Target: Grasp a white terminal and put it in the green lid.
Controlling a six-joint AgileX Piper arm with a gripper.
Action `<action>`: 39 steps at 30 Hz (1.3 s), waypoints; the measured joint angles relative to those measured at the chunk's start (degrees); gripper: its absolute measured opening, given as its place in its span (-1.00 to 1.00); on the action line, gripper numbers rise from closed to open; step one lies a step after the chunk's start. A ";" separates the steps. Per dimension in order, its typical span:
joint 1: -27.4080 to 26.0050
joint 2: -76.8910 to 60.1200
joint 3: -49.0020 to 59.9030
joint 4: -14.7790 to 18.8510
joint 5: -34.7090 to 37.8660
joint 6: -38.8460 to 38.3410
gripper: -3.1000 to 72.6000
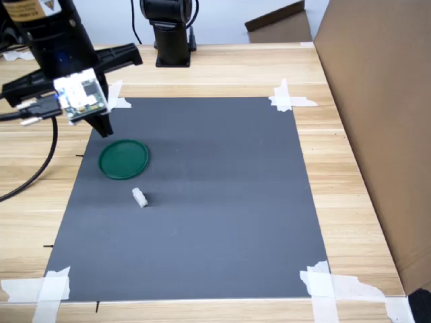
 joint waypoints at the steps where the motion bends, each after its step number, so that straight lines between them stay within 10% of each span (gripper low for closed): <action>1: 0.00 0.00 0.47 -0.19 0.00 -0.47 -0.98; 16: 3.07 0.00 4.92 -3.15 -0.10 -12.53 0.62; 20: 10.20 0.30 4.84 -12.84 -1.24 -8.29 0.66; 39: 10.55 11.45 -4.32 -10.32 -0.50 -3.74 0.66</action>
